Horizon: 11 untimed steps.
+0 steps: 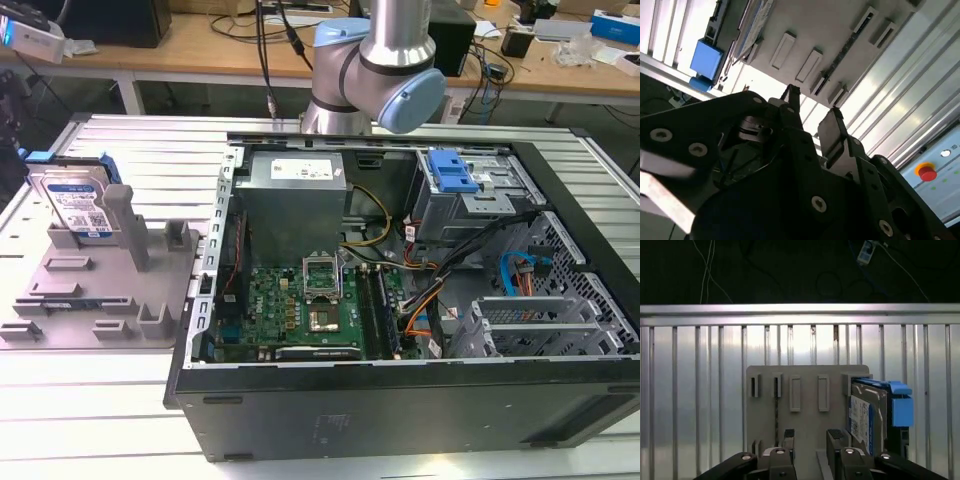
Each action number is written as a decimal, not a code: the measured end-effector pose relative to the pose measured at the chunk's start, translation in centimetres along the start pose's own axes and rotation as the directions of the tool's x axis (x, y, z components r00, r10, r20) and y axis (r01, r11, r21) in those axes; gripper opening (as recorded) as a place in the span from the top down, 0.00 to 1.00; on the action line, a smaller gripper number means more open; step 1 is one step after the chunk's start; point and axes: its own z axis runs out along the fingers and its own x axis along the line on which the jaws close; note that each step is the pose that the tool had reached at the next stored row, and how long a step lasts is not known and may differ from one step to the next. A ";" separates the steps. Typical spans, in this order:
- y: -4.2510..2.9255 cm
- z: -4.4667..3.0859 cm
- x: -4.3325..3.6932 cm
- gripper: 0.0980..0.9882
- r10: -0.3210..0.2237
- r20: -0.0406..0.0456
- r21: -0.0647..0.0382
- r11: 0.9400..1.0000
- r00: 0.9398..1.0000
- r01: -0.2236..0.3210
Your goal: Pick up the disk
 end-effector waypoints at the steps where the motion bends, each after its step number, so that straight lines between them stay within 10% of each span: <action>1: -0.03 0.01 0.00 0.64 -0.011 0.000 0.000 1.000 1.000 0.011; 5: -0.10 0.04 -0.18 0.57 -0.028 -0.001 0.001 1.000 1.000 0.028; 11: -0.13 0.12 -2.93 0.57 -0.028 -0.001 0.002 1.000 1.000 0.028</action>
